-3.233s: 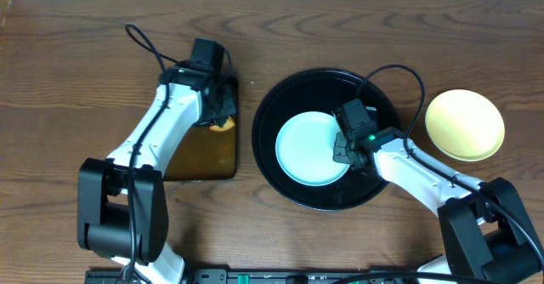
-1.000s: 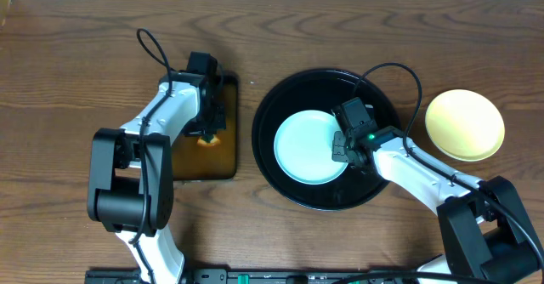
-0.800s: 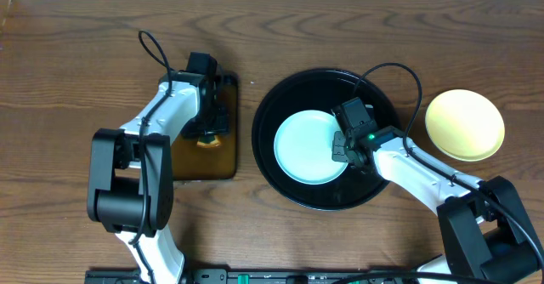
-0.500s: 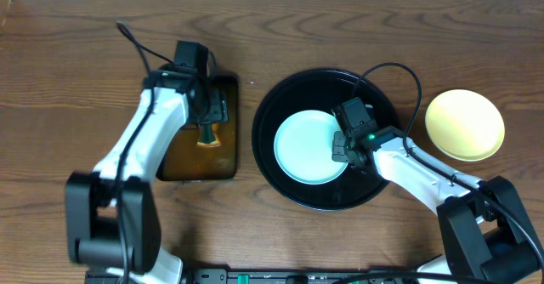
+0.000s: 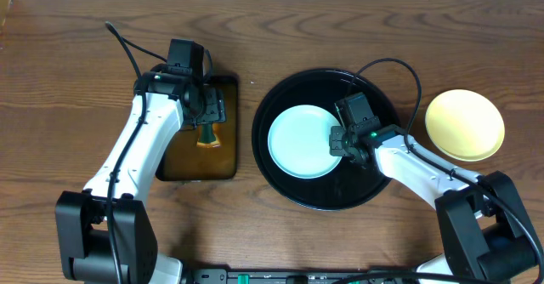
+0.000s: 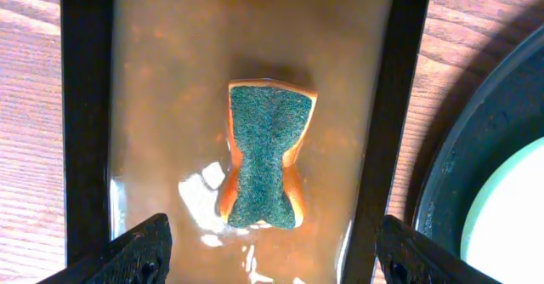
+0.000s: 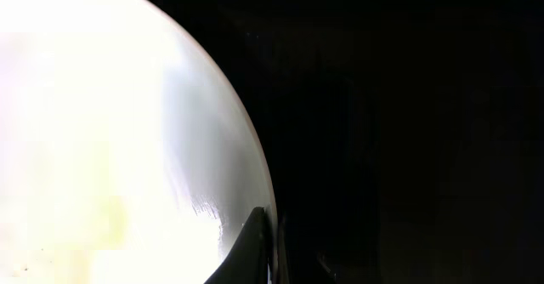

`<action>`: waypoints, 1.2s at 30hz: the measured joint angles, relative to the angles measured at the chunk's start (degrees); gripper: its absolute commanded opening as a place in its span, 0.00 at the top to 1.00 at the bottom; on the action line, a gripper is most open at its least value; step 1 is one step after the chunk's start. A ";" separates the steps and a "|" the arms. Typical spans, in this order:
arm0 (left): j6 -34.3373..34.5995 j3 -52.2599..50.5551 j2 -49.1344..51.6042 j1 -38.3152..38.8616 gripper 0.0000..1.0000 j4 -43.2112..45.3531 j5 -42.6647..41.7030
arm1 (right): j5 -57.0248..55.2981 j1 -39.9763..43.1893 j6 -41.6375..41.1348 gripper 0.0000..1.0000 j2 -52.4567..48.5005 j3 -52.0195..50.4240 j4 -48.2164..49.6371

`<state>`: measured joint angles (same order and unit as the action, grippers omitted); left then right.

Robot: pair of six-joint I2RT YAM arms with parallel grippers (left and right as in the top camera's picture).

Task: Clean dirty plates on tray and stack at the side
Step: 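Slide the light-green plate right across the black tray with the right gripper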

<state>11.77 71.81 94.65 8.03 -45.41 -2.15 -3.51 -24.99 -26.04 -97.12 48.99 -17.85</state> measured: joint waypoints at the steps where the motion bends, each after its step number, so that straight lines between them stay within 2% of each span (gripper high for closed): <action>1: 0.00 0.00 0.00 0.00 0.22 -0.02 0.00 | 0.17 0.00 0.57 0.99 0.00 -0.02 0.31; 10: 0.00 0.00 0.00 0.00 0.22 0.00 0.00 | 1.62 1.92 4.72 0.99 0.85 -0.04 0.76; 20: 0.00 0.00 0.00 0.00 0.22 0.00 0.00 | 6.27 3.80 14.16 0.99 10.84 -0.04 0.83; 36: 0.00 0.00 0.00 0.00 0.22 0.00 0.00 | -3.85 3.80 23.80 0.99 16.41 -0.04 1.29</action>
<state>11.77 71.81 94.65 8.03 -45.41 -2.15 -7.35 -21.19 -2.24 -80.71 48.95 -16.56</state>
